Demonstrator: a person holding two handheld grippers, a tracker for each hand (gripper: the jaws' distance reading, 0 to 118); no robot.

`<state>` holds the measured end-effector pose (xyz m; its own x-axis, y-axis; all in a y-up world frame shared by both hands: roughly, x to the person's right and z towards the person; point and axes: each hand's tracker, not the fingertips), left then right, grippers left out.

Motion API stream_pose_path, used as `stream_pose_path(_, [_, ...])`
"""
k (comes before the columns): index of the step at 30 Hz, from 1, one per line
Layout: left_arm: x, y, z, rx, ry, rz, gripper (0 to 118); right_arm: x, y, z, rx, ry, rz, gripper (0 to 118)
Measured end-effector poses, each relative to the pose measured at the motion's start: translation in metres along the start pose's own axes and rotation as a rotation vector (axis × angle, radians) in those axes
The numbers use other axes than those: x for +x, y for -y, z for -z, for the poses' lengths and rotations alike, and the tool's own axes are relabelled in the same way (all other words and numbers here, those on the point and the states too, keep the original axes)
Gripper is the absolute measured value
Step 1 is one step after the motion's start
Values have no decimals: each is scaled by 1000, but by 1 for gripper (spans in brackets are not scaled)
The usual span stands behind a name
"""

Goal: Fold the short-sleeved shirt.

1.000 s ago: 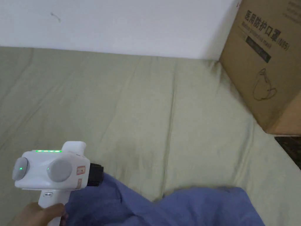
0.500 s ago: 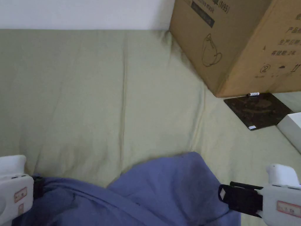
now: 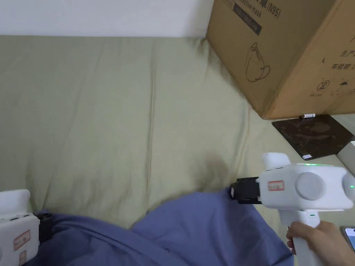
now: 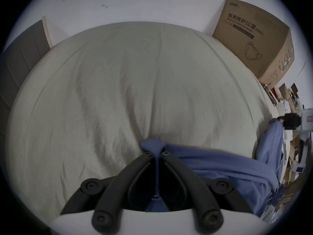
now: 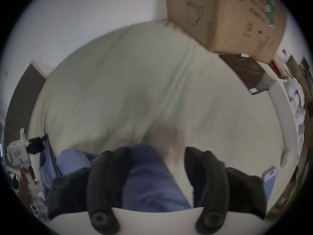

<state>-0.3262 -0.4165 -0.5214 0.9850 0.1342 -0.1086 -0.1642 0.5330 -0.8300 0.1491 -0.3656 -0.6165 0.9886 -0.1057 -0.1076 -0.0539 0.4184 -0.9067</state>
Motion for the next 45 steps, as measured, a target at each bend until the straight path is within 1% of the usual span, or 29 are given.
stream_pose_path(1, [-1, 0, 0, 0, 4, -10, 3, -3, 1, 7, -32, -24, -20, 12])
stream_pose_path(2, [1, -1, -2, -1, 6, -22, 3, -7, 3, 10, -52, -43, -34, 5])
stream_pose_path(4, [-1, -6, -8, -26, 18, -76, 2, -12, 6, 5, -41, -18, -39, 5])
stream_pose_path(6, [-7, -17, -17, -64, 64, -159, 2, -12, 6, -12, -15, -22, -67, 5])
stream_pose_path(8, [-17, -25, -34, -45, 107, -210, 2, -10, 2, -37, 35, -8, -67, 5])
stream_pose_path(9, [-21, -31, -50, 5, 92, -198, 2, -6, -2, -52, 74, -3, -56, 5])
stream_pose_path(12, [-29, -50, -92, 122, 124, -177, 2, 4, -13, -97, 145, -73, 1, 5])
stream_pose_path(13, [-31, -57, -106, 154, 130, -190, 2, 6, -16, -110, 169, -86, 15, 5])
stream_pose_path(14, [-21, -66, -132, 186, 139, -187, 2, 6, -20, -124, 198, -96, 20, 5])
stream_pose_path(15, [-19, -75, -150, 225, 138, -173, 2, 5, -25, -137, 231, -100, 22, 5])
stream_pose_path(16, [-18, -83, -165, 262, 135, -148, 2, -7, -27, -154, 265, -96, 12, 5])
stream_pose_path(18, [-20, -100, -190, 336, 134, -111, 2, -15, -38, -178, 333, -70, -17, 5])
stream_pose_path(21, [-20, -129, -225, 416, 148, -101, 2, -25, -68, -210, 395, -88, -17, 5])
stream_pose_path(22, [-30, -145, -229, 434, 142, -97, 2, -28, -80, -217, 411, -86, -23, 5])
stream_pose_path(24, [-35, -170, -246, 475, 111, -95, 2, -37, -108, -234, 464, -47, -39, 5])
stream_pose_path(25, [-37, -183, -253, 497, 92, -93, 2, -41, -122, -242, 490, -30, -34, 5])
stream_pose_path(26, [-21, -180, -277, 521, 65, -91, 2, -44, -136, -248, 506, -31, -30, 5])
stream_pose_path(27, [-20, -191, -286, 539, 34, -85, 2, -46, -152, -256, 529, -29, -15, 5])
stream_pose_path(30, [-25, -221, -304, 593, -43, -78, 2, -52, -197, -274, 576, -25, 14, 5])
stream_pose_path(31, [-28, -230, -309, 602, -63, -85, 2, -55, -210, -281, 604, -4, 32, 5])
stream_pose_path(33, [-36, -243, -318, 625, -52, -108, 2, -53, -239, -288, 642, 18, 30, 5])
stream_pose_path(34, [-46, -256, -311, 634, -49, -125, 2, -56, -250, -293, 659, 27, 28, 5])
stream_pose_path(37, [-53, -276, -320, 667, -67, -159, 2, -58, -280, -304, 707, 48, 47, 5])
stream_pose_path(39, [-63, -295, -323, 687, -95, -157, 2, -61, -296, -311, 735, 50, 59, 5])
stream_pose_path(40, [-63, -303, -326, 698, -105, -157, 2, -75, -291, -317, 753, 46, 60, 5])
stream_pose_path(45, [-53, -338, -340, 754, -116, -134, 2, -96, -318, -329, 767, 106, 58, 5])
